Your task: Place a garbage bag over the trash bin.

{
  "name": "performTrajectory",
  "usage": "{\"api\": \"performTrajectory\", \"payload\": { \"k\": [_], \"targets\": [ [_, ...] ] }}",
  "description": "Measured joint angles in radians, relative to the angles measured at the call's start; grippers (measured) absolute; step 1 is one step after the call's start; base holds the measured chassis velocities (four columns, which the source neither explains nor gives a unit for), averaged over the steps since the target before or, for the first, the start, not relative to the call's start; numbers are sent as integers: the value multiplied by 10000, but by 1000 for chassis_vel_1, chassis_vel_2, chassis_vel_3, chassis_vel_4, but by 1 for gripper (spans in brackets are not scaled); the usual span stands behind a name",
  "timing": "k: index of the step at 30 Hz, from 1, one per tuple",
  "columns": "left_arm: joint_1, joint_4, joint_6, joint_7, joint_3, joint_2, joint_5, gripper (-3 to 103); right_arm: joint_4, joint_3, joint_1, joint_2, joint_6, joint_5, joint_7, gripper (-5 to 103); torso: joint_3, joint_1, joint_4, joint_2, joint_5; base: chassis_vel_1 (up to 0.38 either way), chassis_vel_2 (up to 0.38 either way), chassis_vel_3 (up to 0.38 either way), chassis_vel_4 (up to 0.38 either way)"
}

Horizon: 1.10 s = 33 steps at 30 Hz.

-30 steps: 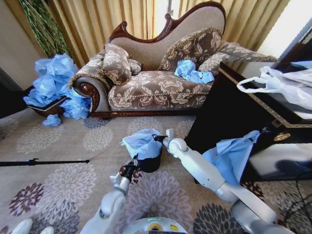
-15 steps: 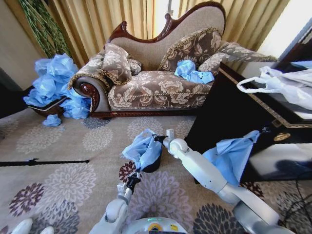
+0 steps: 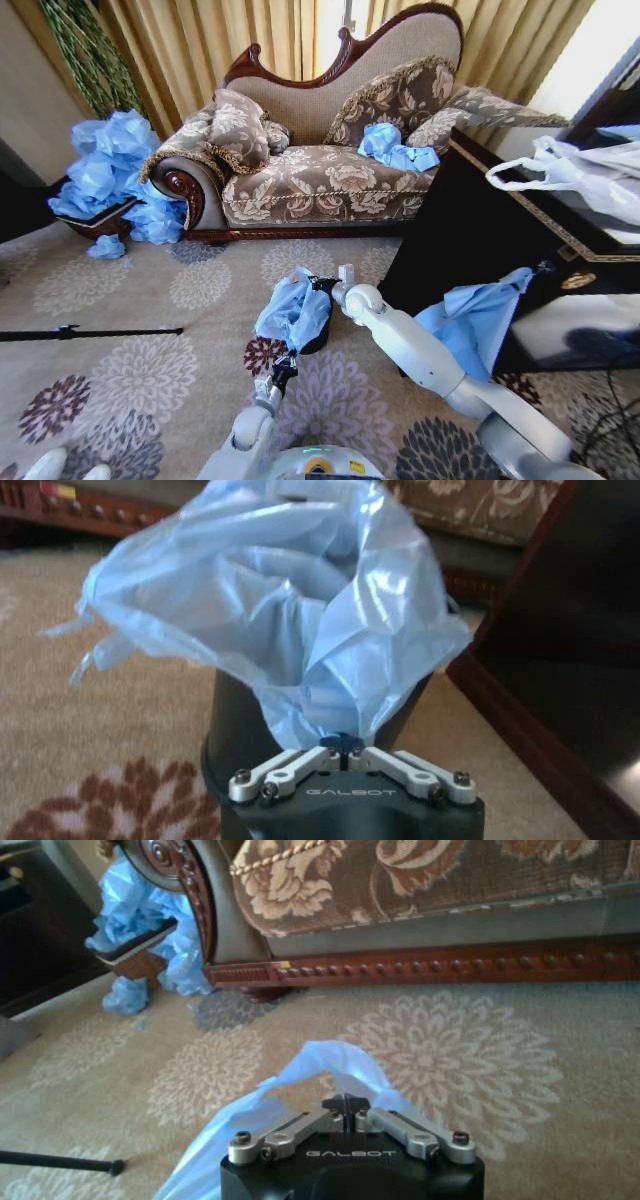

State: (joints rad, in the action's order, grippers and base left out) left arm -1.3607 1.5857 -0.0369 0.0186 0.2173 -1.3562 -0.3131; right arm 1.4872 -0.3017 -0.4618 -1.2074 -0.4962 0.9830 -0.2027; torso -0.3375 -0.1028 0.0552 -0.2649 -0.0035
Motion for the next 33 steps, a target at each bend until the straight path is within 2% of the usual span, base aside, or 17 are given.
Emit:
{"api": "performTrajectory", "payload": {
  "k": [1,3,4,5,6,7,8,11,12,15,16,18,20,23,24,26,33],
  "targets": [
    [-110,246,0,43,0,35,23,-3,106,2,-41,31,-5,4,-20,0,0,0,0,0,0,0,0,0,0],
    [-353,730,-80,87,70,107,111,7,300,42,-141,72,-6,33,-140,0,0,0,0,0,-2,0,0,0,0],
    [-353,730,-80,87,70,107,111,7,300,42,-141,72,-6,33,-140,0,0,0,0,0,-2,0,0,0,0],
    [-599,1233,-134,100,188,227,162,17,507,115,-273,112,-7,104,-313,0,0,0,0,0,2,0,0,0,0],
    [-949,1883,-223,81,319,399,285,23,806,172,-450,188,-7,163,-457,0,0,0,0,0,-1,0,0,0,0],
    [-1130,2157,-284,44,348,476,355,28,953,187,-535,228,-6,178,-498,0,1,0,0,0,1,0,0,0,0],
    [-1130,2157,-284,44,348,476,355,28,953,187,-535,228,-6,178,-498,0,1,0,0,0,1,0,0,0,0],
    [-1553,2750,-408,-139,343,599,608,44,1315,199,-768,297,-5,230,-648,0,1,1,0,0,0,0,0,0,0],
    [-1553,2750,-408,-139,343,599,608,44,1315,199,-768,297,-5,230,-648,0,1,1,0,0,0,0,0,0,0],
    [-1904,3071,-616,-456,316,639,939,60,1748,207,-985,344,26,334,-904,0,1,1,1,0,-1,0,0,0,0],
    [-1904,3071,-616,-456,316,639,939,60,1748,207,-985,344,26,334,-904,0,1,1,1,0,-1,0,0,0,0],
    [-2145,3151,-853,-706,306,658,1166,71,2057,190,-1106,355,36,389,-1046,0,1,1,0,0,-1,0,0,0,0],
    [-2193,3158,-915,-778,309,660,1234,71,2113,180,-1128,354,38,405,-1089,0,1,1,0,0,-1,0,0,0,0],
    [-2380,3201,-1272,-1237,328,660,1480,87,2371,8,-1236,350,47,513,-1352,0,1,1,0,0,-1,0,0,0,0],
    [-2380,3201,-1272,-1237,328,660,1480,87,2371,8,-1236,350,47,513,-1352,0,1,1,0,0,-1,0,0,0,0],
    [-2466,3306,-1392,-1443,322,663,1510,97,2589,-185,-1341,372,35,653,-1533,0,1,1,0,0,-1,0,0,0,0],
    [-2411,3336,-1435,-1501,353,696,1519,100,3459,-608,-1867,637,-191,1422,-2547,0,2,1,0,0,-1,0,0,0,0]
  ]
}}
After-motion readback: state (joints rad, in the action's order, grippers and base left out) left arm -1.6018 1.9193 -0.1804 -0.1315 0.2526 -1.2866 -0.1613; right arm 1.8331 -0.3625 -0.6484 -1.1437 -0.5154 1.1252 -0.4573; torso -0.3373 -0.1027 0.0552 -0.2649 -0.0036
